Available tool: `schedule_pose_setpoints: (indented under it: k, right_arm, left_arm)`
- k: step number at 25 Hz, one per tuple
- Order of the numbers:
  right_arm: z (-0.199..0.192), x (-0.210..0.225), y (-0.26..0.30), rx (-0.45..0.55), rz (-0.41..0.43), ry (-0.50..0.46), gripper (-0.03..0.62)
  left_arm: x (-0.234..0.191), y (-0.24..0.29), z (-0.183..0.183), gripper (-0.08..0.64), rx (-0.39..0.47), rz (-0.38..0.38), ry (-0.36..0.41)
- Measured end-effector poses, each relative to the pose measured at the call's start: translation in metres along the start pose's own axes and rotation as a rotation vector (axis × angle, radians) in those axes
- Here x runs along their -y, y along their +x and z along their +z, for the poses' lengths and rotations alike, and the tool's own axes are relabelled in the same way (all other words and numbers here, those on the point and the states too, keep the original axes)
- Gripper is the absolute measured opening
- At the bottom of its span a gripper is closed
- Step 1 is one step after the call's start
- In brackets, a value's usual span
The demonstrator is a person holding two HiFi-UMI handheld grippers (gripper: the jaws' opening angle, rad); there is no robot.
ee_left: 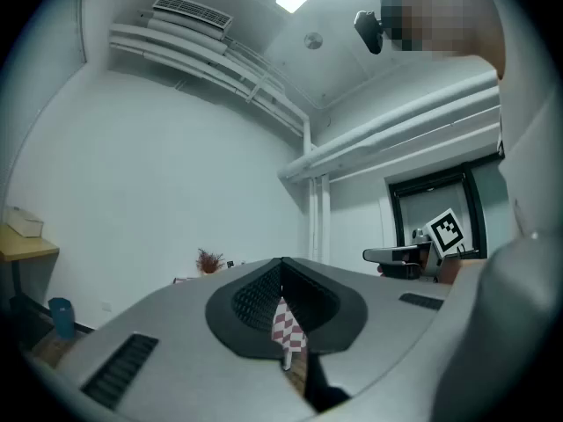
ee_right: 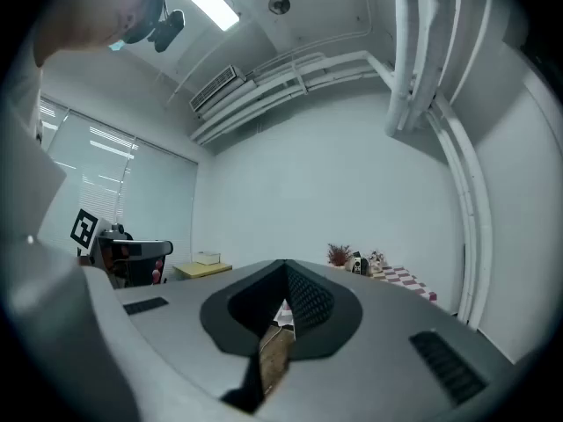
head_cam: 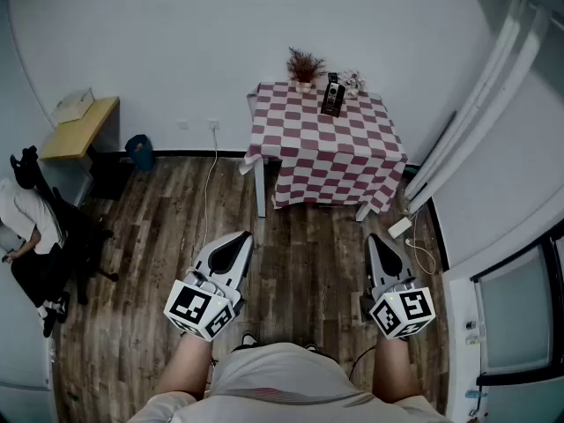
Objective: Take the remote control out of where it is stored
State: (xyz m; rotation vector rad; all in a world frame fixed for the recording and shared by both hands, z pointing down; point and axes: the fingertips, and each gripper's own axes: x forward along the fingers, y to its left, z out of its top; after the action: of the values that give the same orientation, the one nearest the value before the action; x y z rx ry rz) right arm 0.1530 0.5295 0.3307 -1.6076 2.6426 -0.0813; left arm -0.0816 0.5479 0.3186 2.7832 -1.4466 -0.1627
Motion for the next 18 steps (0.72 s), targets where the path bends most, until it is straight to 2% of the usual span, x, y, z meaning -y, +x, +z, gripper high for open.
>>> schedule_pose_setpoints:
  k: [11, 18]
  right_arm:
    - [-0.002, -0.005, -0.001, -0.008, -0.006, -0.015, 0.014]
    - [-0.005, -0.015, 0.009, 0.009, 0.020, -0.013, 0.014]
  left_arm:
    - [0.003, -0.003, 0.000, 0.008, 0.000, -0.012, 0.006]
    - [-0.008, -0.006, -0.002, 0.009, -0.005, 0.000, 0.003]
